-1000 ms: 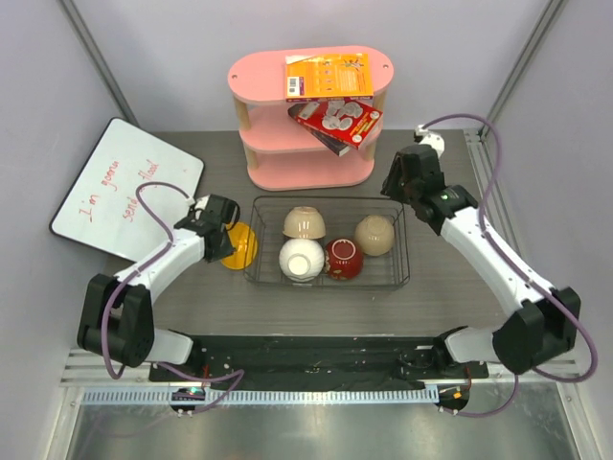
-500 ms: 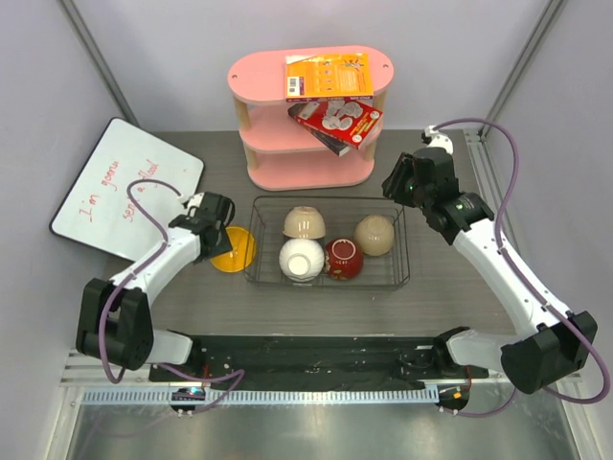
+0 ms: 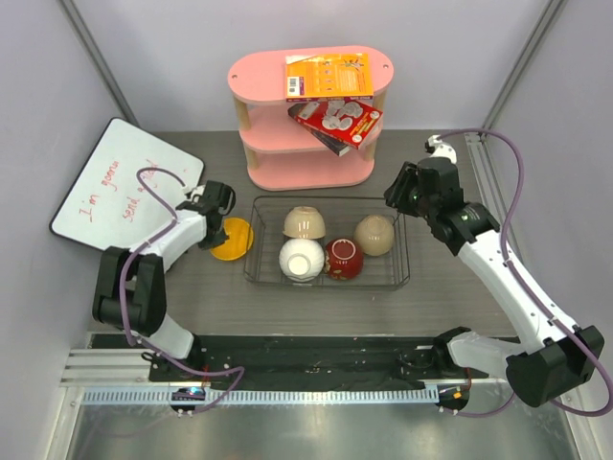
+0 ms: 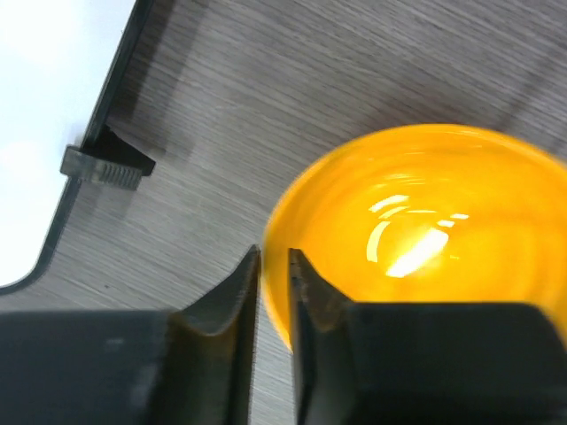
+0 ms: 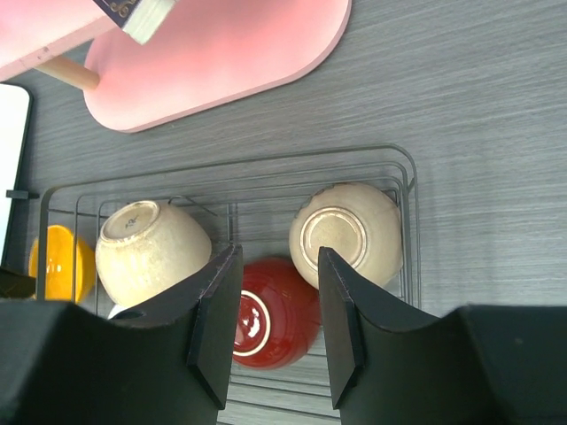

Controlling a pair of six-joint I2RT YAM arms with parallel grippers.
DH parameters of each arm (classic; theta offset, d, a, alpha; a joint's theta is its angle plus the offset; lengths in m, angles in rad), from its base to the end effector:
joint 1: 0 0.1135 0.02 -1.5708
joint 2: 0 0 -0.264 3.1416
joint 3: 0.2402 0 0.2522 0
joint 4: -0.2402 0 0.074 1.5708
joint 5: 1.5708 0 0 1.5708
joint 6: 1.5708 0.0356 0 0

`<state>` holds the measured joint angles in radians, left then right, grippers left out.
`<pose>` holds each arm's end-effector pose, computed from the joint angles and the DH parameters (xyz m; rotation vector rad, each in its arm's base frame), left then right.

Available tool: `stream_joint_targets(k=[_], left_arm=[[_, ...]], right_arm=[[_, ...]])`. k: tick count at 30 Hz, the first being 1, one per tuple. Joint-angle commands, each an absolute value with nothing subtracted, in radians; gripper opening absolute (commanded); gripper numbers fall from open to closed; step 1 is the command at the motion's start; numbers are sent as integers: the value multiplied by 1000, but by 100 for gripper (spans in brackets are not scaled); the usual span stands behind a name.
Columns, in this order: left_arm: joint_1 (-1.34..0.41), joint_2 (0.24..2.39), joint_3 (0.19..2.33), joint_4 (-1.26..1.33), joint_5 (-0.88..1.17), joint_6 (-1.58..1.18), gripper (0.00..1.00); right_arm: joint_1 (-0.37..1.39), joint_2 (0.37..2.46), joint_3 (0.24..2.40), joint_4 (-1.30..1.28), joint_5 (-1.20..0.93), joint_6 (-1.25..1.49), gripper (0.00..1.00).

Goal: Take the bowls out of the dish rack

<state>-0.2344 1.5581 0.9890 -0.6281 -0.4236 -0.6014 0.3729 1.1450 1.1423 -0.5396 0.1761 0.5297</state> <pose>0.2895 -0.0541 0.1969 -0.5818 2.5525 0.3134 0.2346 0.0851 0.3570 0.2716 2.1065 0.3542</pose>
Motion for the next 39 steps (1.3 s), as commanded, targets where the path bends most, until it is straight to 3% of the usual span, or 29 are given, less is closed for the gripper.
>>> stream_joint_targets(k=[1, 5, 13, 17, 20, 23, 25, 30, 39], left_arm=[[-206, 1586, 1017, -586, -393, -603, 16], [-206, 1582, 1020, -606, -403, -598, 17], [-207, 1421, 1028, -657, -460, -578, 41], [-207, 1370, 1061, -696, -486, -552, 42], [-207, 1303, 1104, -715, -410, -523, 43], [-261, 1200, 1101, -652, -273, -450, 54], [-369, 1174, 1117, -618, -264, -420, 60], [-460, 1247, 1140, -585, -123, -414, 63], [-540, 1296, 1091, -534, -219, -112, 67]], right_arm=[[373, 1141, 1132, -525, 156, 541, 45], [374, 1141, 1120, -525, 149, 538, 45], [374, 1124, 1091, -525, 130, 537, 45], [373, 1118, 1072, -523, 111, 543, 45], [373, 1109, 1068, -526, 89, 543, 45], [374, 1094, 1058, -523, 68, 557, 47], [374, 1091, 1043, -508, 43, 569, 56], [402, 1097, 1016, -476, -58, 624, 58], [546, 1117, 930, -488, -37, 699, 60]])
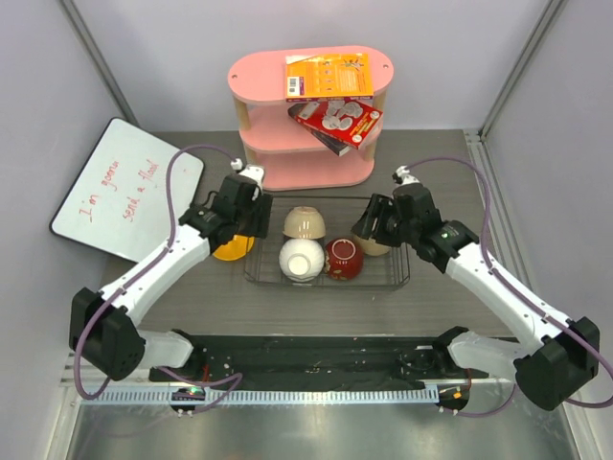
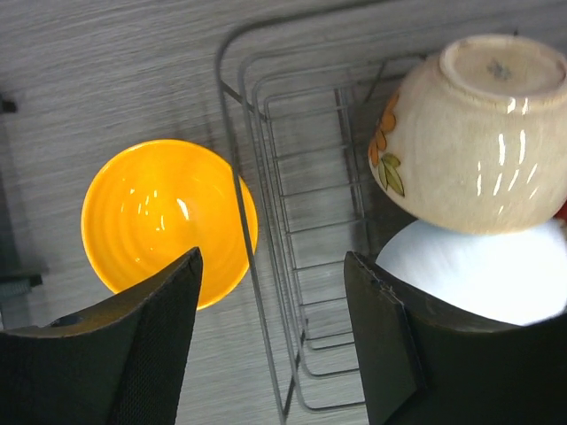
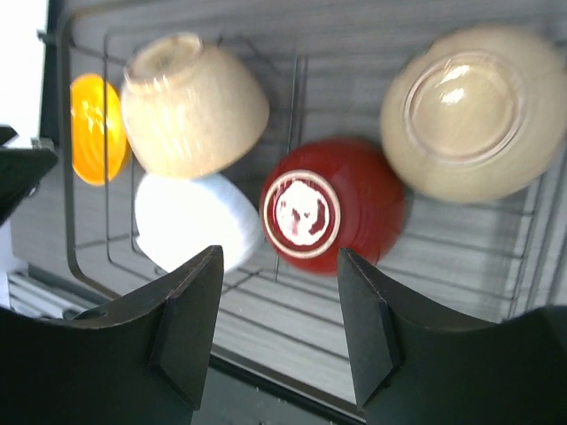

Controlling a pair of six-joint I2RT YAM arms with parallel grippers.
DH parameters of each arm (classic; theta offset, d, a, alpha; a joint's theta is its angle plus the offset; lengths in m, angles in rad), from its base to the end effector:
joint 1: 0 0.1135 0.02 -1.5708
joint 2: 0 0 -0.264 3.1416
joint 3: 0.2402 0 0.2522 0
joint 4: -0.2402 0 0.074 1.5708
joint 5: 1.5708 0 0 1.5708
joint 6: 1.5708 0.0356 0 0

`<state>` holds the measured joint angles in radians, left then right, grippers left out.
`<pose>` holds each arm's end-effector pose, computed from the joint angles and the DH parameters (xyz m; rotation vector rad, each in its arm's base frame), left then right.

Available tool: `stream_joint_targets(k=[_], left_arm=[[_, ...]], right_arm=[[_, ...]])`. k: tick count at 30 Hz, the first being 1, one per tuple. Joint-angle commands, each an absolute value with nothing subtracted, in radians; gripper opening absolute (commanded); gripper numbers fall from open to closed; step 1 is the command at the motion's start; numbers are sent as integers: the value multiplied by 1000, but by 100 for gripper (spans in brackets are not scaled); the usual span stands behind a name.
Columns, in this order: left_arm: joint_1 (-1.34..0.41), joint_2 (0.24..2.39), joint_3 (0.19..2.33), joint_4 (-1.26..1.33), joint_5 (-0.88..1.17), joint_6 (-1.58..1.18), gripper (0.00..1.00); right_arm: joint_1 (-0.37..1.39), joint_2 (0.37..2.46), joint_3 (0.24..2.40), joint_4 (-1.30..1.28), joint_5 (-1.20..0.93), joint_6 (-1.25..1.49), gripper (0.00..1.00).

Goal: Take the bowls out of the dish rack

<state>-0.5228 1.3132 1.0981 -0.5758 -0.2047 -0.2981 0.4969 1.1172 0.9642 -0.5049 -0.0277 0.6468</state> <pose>0.2474 -0.1342 0.2977 0.1645 2.3409 -0.1637 0.2125 0.1164 0.3058 0.1573 2.3042 0.6406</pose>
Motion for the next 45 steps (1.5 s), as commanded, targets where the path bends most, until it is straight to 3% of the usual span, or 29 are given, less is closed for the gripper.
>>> stream_joint_targets(k=[1, 10, 17, 45], left_arm=[[-540, 1286, 1088, -532, -213, -66, 66], [-563, 1206, 917, -321, -138, -5, 67], [-600, 1216, 907, -307, -25, -37, 66], [-672, 1407, 798, 73, -144, 166, 66]], right_arm=[[555, 1117, 910, -474, -31, 718, 60], [633, 1207, 908, -451, -41, 753, 64], [672, 1233, 914, -437, -35, 769, 64], [692, 1292, 839, -423, -48, 773, 64]])
